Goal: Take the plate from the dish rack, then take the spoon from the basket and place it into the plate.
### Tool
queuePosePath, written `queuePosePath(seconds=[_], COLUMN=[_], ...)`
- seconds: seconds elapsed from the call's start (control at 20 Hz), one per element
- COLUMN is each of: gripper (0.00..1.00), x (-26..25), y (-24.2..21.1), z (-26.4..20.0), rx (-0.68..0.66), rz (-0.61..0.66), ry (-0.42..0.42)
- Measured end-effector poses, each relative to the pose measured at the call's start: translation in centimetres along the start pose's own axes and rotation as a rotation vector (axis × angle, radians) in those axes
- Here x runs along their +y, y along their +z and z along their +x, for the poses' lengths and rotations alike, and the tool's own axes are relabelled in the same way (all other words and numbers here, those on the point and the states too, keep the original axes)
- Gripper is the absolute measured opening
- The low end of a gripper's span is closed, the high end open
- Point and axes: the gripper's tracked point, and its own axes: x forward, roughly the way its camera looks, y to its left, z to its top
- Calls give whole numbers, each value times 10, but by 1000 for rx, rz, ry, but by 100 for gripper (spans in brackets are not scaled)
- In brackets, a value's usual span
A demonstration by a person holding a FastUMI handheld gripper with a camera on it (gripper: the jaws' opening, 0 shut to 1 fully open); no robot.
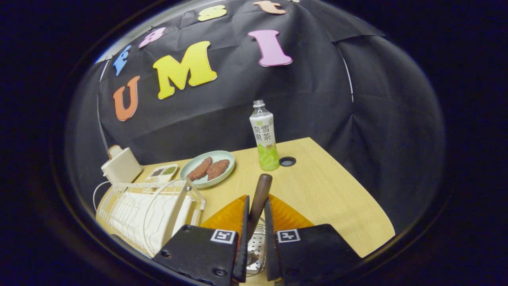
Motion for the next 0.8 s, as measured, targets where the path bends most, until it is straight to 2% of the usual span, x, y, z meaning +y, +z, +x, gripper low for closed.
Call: queuePosePath(seconds=[0.1, 0.2, 0.45, 0.8], gripper=[19, 18, 17, 17], x=[-1, 11, 29, 79], y=[7, 17, 49, 84], z=[-10, -26, -68, -162], rx=[-34, -81, -201, -370], rz=[-4, -22, -94, -211], ry=[-37, -16, -39, -38])
